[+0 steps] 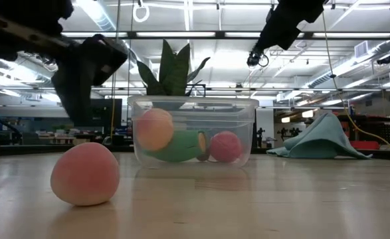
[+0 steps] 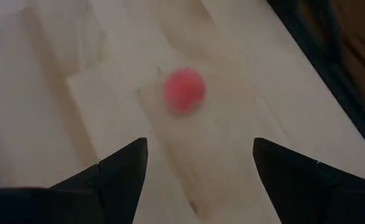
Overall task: Pick and placing Produce into tupperware
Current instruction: Put the pink peach into the transparent container
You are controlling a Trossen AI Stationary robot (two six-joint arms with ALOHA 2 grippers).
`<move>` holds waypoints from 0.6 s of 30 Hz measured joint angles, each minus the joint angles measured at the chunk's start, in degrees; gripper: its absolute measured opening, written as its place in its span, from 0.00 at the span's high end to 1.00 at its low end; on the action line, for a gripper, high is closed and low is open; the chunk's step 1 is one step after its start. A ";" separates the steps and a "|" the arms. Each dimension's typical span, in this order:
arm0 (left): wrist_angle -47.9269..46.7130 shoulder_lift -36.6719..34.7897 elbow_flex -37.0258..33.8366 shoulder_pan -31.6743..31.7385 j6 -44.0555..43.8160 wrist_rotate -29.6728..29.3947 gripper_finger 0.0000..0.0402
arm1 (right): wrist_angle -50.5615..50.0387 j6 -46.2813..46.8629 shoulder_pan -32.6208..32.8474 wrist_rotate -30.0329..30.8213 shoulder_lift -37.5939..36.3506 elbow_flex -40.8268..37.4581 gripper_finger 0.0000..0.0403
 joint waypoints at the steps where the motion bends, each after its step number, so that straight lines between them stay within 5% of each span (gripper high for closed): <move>1: 0.35 0.15 -0.01 0.22 1.49 0.41 0.26 | 0.00 -0.03 0.00 0.00 0.00 0.00 0.68; 18: 8.32 0.08 0.03 3.82 19.04 10.04 0.26 | -0.02 -0.55 0.00 0.00 0.00 0.00 0.68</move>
